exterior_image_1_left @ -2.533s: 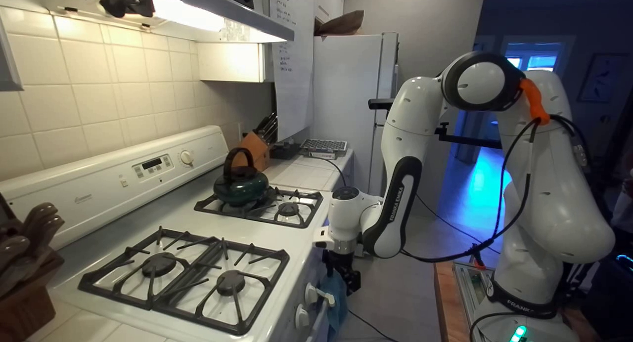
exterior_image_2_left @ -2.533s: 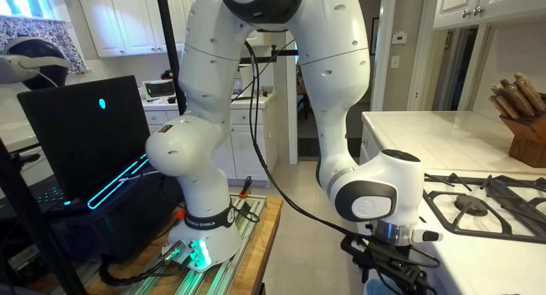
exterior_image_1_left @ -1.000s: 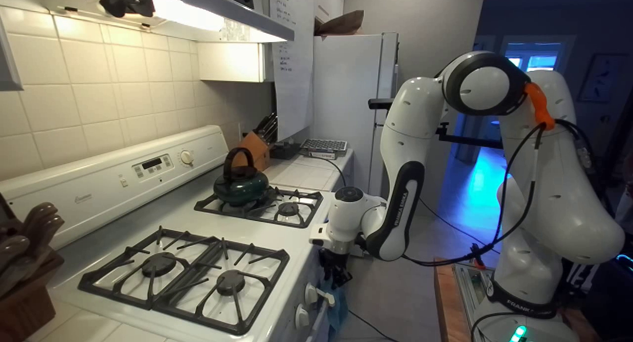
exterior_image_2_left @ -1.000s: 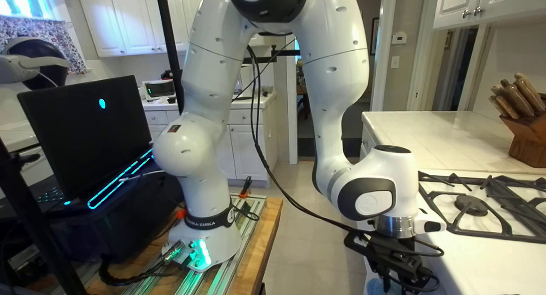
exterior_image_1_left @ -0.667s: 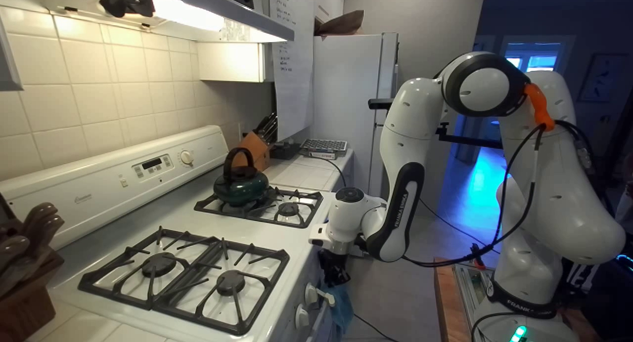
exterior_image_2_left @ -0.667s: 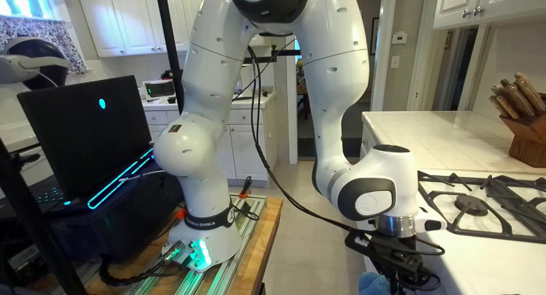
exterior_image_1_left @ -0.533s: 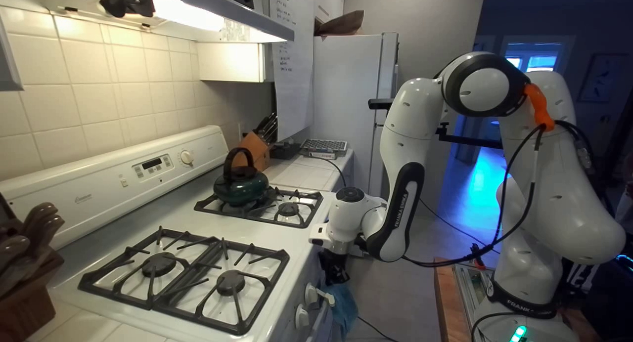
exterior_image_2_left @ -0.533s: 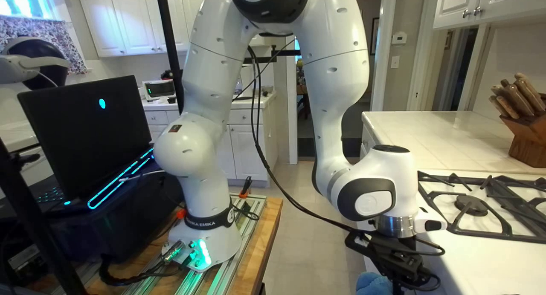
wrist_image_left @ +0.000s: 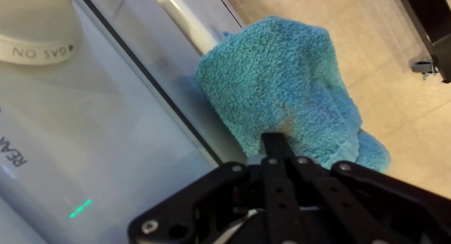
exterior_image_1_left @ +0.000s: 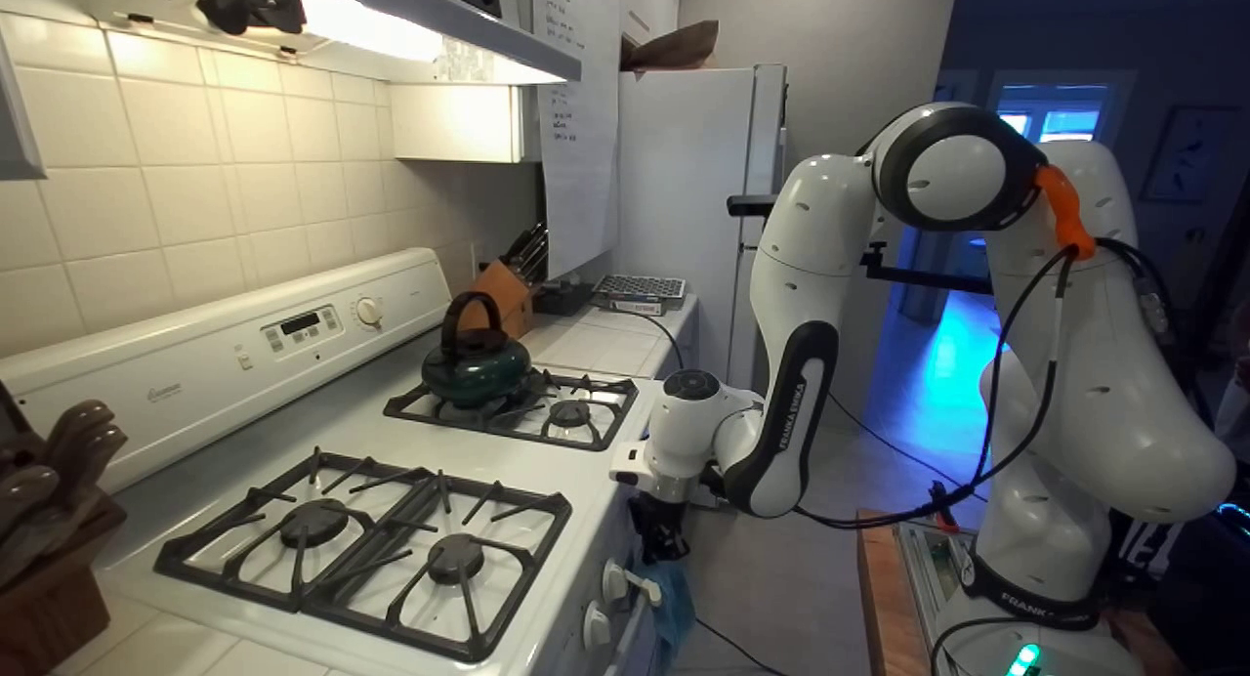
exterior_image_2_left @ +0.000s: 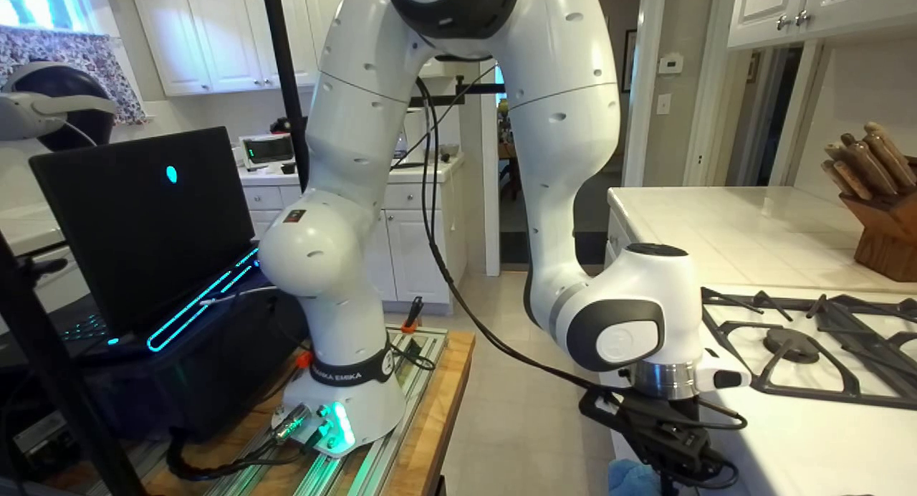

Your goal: Put the blue towel on the stove

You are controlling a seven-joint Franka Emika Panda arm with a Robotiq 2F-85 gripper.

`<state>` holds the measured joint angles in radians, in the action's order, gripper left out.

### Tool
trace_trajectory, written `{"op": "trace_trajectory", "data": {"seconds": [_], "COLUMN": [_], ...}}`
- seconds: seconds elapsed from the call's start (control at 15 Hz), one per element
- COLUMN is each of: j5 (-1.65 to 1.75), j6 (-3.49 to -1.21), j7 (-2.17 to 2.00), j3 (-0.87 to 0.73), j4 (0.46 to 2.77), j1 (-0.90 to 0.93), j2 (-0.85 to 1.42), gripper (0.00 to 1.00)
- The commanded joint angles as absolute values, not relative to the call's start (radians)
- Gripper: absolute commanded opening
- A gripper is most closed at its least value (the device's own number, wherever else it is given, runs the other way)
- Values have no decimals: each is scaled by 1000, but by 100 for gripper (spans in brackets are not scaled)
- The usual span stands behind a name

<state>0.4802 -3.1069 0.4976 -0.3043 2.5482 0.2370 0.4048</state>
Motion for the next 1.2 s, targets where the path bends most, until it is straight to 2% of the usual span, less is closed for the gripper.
{"op": "trace_trajectory", "data": {"seconds": [0.0, 0.07, 0.2, 0.27, 0.87, 0.93, 1.0, 1.13], "j5": [481, 482, 486, 487, 478, 478, 478, 478], "j6": [-3142, -3142, -3141, -3142, -3141, -3140, -3140, -3139], "j7": [476, 476, 473, 473, 487, 487, 487, 488], "j3": [-323, -325, -337, -342, -343, -343, -343, -343], "j4": [2518, 2518, 2517, 2517, 2535, 2536, 2537, 2534], "j1": [261, 263, 274, 279, 288, 288, 288, 288], "j2": [436, 436, 437, 437, 450, 453, 455, 457], "gripper": [4, 27, 30, 35, 94, 94, 62, 61]}}
